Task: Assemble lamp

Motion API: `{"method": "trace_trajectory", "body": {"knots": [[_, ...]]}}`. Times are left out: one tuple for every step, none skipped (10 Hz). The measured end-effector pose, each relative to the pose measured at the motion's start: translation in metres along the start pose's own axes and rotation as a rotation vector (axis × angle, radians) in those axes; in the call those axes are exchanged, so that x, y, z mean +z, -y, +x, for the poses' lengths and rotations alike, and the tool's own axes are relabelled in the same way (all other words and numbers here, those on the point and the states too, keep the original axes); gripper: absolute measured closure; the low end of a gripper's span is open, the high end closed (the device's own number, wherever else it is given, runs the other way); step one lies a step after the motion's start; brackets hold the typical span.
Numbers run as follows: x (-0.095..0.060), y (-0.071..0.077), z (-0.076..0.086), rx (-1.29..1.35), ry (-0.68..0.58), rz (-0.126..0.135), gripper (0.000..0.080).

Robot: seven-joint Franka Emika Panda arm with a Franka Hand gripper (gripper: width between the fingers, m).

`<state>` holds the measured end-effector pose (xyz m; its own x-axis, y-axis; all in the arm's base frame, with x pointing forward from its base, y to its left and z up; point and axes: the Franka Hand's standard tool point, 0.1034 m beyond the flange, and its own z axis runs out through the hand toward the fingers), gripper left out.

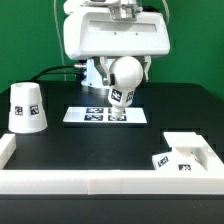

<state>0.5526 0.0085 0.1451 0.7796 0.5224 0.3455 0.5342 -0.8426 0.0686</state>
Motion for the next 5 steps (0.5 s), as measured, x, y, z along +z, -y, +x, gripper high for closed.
{"method": "trace_trajectory", "body": {"knots": [[-0.002,0.001,0.012,0.035,-0.006,0.016,0.0223],[-0.003,0.009,0.023,0.104,-0.002,0.035,0.0223],[-0.002,0.007,0.019,0.085,0.001,0.032,0.0223],[-0.001,0.006,0.017,0.098,0.004,0.032,0.0223],[-0.001,0.009,0.018,0.103,0.004,0.035,0.0223]]}}
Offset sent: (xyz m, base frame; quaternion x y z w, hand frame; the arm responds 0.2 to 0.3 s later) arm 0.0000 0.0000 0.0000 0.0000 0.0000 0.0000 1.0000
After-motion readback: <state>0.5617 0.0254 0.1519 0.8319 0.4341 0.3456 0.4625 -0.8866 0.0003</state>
